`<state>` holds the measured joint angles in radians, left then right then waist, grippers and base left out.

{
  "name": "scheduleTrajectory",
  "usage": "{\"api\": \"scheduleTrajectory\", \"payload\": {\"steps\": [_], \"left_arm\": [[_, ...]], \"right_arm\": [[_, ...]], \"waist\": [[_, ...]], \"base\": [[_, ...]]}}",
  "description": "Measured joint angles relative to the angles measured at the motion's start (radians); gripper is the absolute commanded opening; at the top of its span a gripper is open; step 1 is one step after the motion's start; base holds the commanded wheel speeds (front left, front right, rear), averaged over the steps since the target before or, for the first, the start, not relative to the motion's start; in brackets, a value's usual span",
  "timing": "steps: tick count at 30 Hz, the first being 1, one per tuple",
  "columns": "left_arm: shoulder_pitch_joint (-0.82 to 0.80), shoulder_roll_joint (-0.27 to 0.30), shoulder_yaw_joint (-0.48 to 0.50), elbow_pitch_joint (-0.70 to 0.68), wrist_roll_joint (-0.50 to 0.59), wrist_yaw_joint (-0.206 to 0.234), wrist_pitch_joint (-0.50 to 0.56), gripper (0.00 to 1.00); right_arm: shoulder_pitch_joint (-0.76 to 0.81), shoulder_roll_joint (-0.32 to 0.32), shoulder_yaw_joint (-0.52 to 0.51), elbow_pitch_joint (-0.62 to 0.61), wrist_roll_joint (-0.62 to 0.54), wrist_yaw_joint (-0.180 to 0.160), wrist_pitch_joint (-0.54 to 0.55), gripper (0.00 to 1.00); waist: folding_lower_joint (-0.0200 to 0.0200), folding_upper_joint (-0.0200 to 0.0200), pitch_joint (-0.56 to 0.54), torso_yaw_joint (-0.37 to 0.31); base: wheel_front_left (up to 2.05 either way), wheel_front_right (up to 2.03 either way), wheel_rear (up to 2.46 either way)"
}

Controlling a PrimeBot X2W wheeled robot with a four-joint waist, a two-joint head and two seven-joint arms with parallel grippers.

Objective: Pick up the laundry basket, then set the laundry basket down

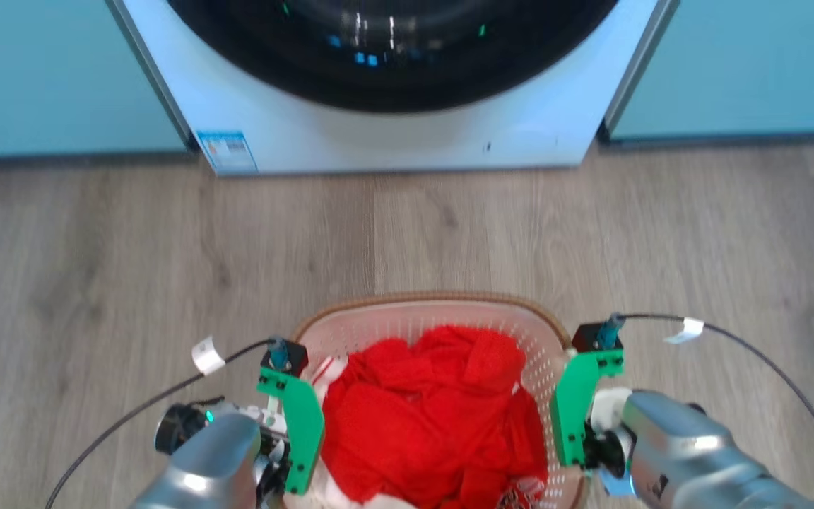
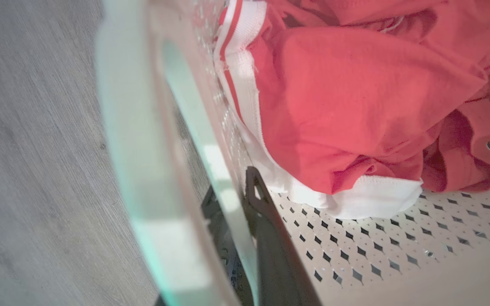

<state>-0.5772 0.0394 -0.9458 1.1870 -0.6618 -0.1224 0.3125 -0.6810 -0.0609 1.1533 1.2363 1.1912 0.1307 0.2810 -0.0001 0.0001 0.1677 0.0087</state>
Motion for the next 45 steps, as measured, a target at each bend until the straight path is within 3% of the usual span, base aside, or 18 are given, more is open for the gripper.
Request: {"api": "scheduleTrajectory", "payload": {"steps": [8,15,30,45], "left_arm": [[0.06,0.038,-0.095,-0.047,-0.097,0.001,0.043,0.0],[0.07,0.059,-0.16,-0.078,-0.166,0.001,0.075,0.0],[0.063,0.084,-0.272,-0.11,-0.282,0.001,0.129,0.0],[0.042,0.092,-0.314,-0.123,-0.333,0.005,0.145,0.0]], "right_arm": [[0.078,-0.007,0.019,-0.033,0.026,-0.001,0.018,0.0],[0.097,-0.018,0.043,-0.056,0.041,-0.003,0.04,0.0],[0.096,-0.018,0.066,-0.059,0.061,-0.003,0.081,0.0],[0.091,-0.026,0.075,-0.061,0.077,-0.003,0.092,0.0]], "waist": [[0.0,0.0,-0.155,0.012],[0.0,0.0,-0.223,0.016],[0.0,-0.0001,-0.241,0.023],[0.0,-0.0001,-0.24,0.017]], "base": [[0.0,0.0,0.0],[0.0,0.0,0.0],[0.0,0.0,0.0],[0.0,0.0,0.0]]}}
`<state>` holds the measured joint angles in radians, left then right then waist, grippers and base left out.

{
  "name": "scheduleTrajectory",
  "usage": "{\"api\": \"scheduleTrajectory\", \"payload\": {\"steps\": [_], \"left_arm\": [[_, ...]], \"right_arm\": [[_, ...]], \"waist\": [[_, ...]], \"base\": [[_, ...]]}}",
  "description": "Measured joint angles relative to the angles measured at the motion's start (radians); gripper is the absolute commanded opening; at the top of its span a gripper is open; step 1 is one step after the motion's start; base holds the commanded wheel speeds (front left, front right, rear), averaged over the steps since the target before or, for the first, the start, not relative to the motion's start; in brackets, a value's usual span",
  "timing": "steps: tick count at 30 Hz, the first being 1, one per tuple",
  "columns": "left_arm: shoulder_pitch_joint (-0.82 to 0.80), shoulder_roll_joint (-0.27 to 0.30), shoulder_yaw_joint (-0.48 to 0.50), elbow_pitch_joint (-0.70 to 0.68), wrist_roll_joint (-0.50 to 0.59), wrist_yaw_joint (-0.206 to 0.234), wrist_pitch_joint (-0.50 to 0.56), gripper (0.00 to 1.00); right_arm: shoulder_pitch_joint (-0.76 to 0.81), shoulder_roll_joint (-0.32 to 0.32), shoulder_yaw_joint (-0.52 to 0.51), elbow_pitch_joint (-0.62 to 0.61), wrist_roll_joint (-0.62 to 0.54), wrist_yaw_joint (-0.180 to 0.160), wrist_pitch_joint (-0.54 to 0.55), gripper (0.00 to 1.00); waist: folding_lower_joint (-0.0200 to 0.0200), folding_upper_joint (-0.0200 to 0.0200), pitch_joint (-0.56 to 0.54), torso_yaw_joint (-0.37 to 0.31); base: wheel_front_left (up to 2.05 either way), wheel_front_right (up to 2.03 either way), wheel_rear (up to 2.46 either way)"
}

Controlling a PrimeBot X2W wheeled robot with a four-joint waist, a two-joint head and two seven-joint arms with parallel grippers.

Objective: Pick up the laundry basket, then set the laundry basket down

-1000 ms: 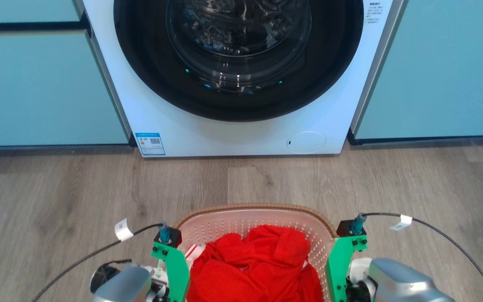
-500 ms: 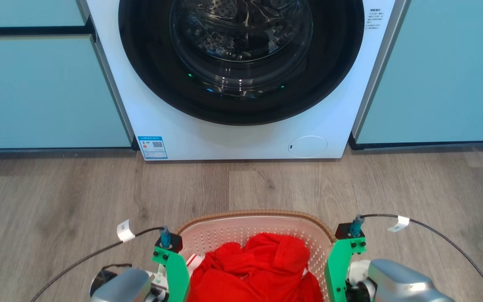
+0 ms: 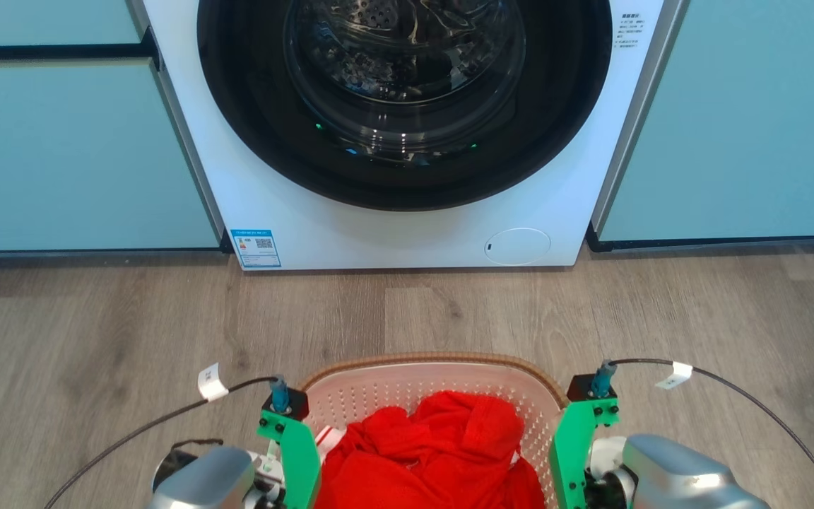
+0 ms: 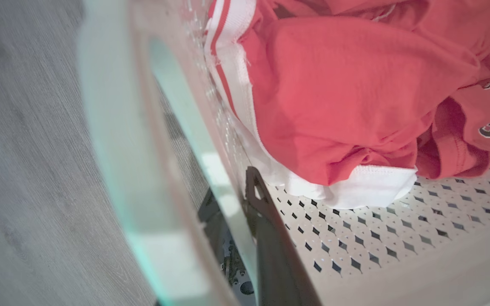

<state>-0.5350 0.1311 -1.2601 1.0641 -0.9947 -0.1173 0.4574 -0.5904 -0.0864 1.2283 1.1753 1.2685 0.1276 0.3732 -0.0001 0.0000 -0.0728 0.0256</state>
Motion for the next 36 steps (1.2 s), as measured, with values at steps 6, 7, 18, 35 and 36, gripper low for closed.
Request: {"api": "scheduleTrajectory", "payload": {"steps": [6,7,18,35,36], "left_arm": [[0.0,0.0,-0.011,0.0,-0.011,0.0,0.0,0.0],[0.0,0.0,-0.014,0.0,-0.011,0.0,0.0,0.0],[0.0,0.0,-0.02,-0.001,-0.022,0.0,0.0,0.0],[0.0,0.0,-0.022,-0.001,-0.037,0.0,0.0,0.0],[0.0,0.0,-0.022,-0.001,-0.037,0.0,0.0,0.0]], "right_arm": [[0.0,-0.003,0.004,-0.002,0.008,0.0,0.001,0.0],[0.0,-0.003,0.005,-0.002,0.009,0.0,0.001,0.0],[0.0,-0.006,0.013,-0.004,0.016,0.0,0.001,0.0],[0.0,-0.008,0.026,-0.004,0.026,0.0,0.001,0.0],[0.0,-0.008,0.026,-0.004,0.026,0.0,0.001,0.0]], "waist": [[0.0,0.0,0.001,0.002],[0.0,0.0,0.001,0.002],[0.0001,0.0,0.003,0.003],[0.0001,0.0,0.0,0.004],[0.0001,0.0,0.0,0.004]], "base": [[0.0,0.0,0.0],[0.0,0.0,0.0],[0.0,0.0,0.0],[0.0,0.0,0.0],[0.0,0.0,0.0]]}}
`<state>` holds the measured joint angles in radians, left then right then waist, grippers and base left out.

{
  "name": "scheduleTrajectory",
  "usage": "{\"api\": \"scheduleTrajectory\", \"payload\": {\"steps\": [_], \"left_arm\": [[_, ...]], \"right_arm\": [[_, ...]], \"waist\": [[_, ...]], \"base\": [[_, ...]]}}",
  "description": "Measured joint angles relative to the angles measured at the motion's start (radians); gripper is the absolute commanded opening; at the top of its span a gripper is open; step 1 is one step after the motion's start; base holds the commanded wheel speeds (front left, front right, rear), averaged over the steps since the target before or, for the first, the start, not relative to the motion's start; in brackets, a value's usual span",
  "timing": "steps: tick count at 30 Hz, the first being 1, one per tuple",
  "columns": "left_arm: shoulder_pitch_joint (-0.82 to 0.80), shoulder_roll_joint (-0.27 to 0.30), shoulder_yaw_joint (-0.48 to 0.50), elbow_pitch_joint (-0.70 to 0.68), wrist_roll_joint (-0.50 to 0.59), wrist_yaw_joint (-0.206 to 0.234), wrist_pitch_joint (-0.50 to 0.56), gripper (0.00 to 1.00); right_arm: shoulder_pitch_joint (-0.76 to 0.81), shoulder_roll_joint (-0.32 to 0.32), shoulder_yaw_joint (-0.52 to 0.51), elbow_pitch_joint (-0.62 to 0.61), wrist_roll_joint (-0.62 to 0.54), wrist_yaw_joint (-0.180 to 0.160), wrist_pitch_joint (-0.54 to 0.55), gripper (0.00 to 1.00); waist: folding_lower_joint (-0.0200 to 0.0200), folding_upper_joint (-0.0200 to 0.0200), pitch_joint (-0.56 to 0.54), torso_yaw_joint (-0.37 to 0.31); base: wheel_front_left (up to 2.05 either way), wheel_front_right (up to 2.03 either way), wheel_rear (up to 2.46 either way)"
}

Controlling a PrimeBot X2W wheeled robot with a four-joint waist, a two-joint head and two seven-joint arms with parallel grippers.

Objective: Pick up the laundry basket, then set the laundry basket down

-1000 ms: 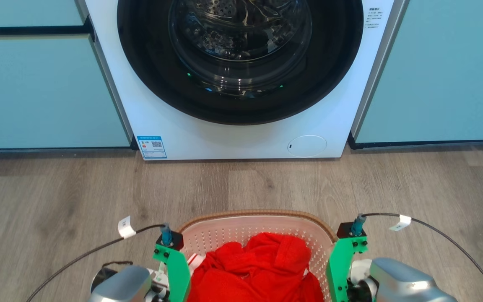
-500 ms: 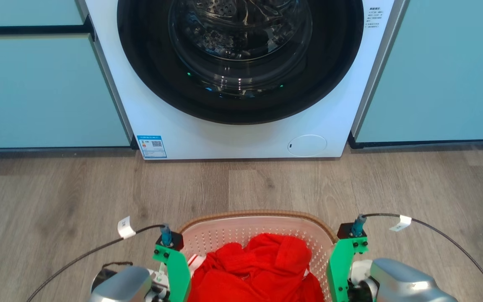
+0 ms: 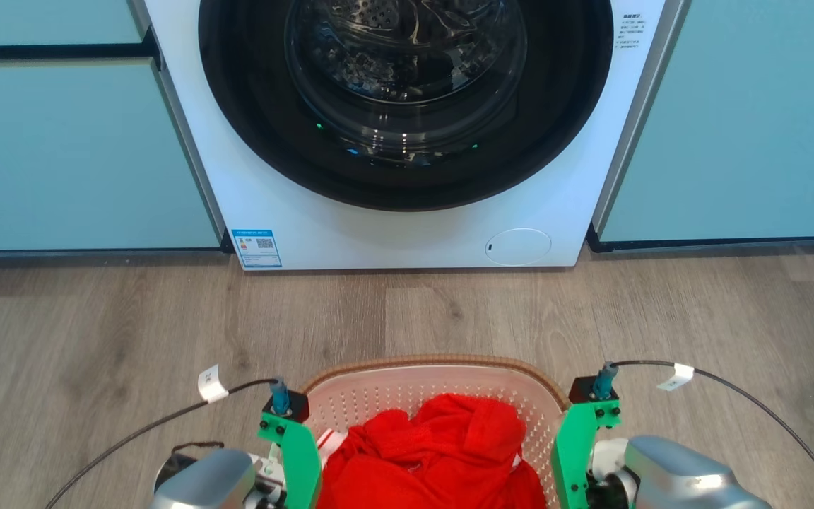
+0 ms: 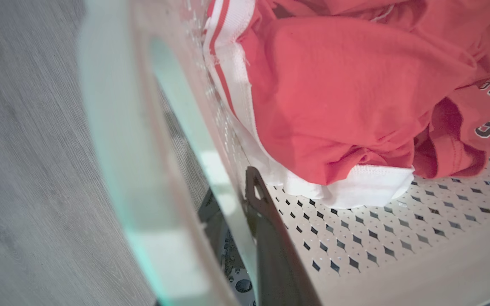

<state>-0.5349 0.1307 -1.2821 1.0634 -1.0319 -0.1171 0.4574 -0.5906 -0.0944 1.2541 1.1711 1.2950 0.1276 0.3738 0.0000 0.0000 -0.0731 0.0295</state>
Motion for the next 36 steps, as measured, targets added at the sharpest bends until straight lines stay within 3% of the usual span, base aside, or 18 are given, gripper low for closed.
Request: {"api": "scheduleTrajectory", "payload": {"steps": [36], "left_arm": [[0.0,-0.003,0.0,0.0,-0.001,0.0,-0.001,0.0]], "right_arm": [[-0.001,-0.002,0.01,0.001,0.011,0.0,-0.006,0.0]], "waist": [[0.0,0.0,0.024,0.001]], "base": [[0.0,0.0,0.0]]}}
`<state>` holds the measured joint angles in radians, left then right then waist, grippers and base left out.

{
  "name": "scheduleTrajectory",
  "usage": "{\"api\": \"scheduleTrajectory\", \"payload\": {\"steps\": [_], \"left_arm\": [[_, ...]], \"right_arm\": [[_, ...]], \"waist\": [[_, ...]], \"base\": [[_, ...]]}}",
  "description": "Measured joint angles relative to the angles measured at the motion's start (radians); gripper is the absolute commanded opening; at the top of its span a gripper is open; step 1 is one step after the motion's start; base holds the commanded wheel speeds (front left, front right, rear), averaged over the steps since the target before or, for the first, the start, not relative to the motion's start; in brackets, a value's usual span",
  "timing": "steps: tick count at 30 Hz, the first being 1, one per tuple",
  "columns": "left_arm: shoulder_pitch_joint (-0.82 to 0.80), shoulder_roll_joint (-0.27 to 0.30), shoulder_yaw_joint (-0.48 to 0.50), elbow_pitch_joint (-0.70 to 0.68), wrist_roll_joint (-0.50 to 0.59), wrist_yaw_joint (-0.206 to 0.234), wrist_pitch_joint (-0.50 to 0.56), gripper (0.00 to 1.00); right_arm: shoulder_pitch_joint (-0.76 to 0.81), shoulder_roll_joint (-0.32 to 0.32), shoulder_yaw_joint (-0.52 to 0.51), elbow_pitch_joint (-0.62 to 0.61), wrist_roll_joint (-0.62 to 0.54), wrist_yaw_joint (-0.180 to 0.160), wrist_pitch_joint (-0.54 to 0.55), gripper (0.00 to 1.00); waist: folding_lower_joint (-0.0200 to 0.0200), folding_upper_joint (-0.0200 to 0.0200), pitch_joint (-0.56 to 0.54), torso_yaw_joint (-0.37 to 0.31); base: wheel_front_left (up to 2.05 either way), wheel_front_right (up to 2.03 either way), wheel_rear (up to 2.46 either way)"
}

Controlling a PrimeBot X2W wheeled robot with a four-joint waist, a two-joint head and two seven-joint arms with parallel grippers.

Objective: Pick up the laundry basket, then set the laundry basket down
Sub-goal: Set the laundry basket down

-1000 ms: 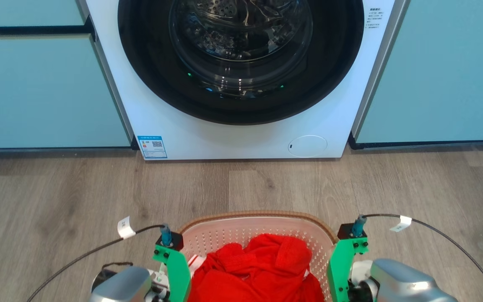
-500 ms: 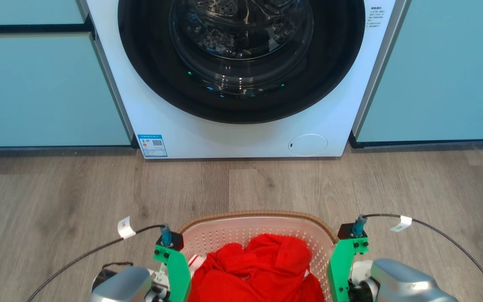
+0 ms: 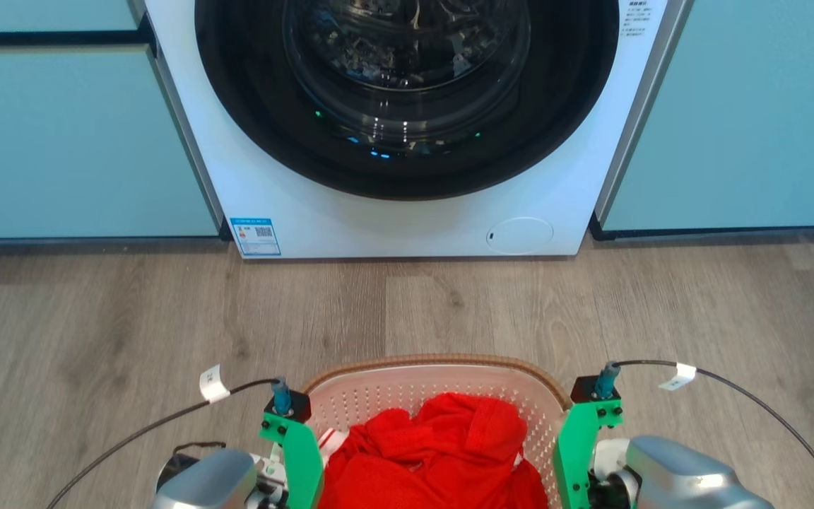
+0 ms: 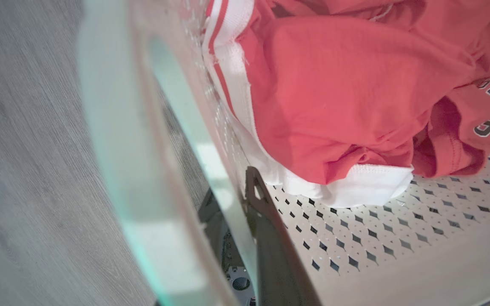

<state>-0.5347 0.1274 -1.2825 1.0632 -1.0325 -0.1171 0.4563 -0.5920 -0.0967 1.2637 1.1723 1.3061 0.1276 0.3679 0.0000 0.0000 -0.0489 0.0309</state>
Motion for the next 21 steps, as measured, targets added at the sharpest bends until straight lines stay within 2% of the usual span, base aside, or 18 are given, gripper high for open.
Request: {"api": "scheduleTrajectory", "payload": {"steps": [11,21], "left_arm": [[-0.024,-0.008,0.0,0.019,0.002,0.0,-0.039,0.0],[-0.166,-0.027,0.0,0.066,0.021,0.0,-0.136,0.0]], "right_arm": [[-0.024,-0.001,0.002,0.006,0.001,0.0,-0.037,0.0],[-0.16,-0.002,-0.004,0.029,-0.004,0.0,-0.141,0.0]], "waist": [[0.0,0.0,0.071,-0.002],[0.0002,0.0001,0.253,-0.003]], "base": [[0.0,0.0,0.0],[0.0,0.0,0.0]]}}
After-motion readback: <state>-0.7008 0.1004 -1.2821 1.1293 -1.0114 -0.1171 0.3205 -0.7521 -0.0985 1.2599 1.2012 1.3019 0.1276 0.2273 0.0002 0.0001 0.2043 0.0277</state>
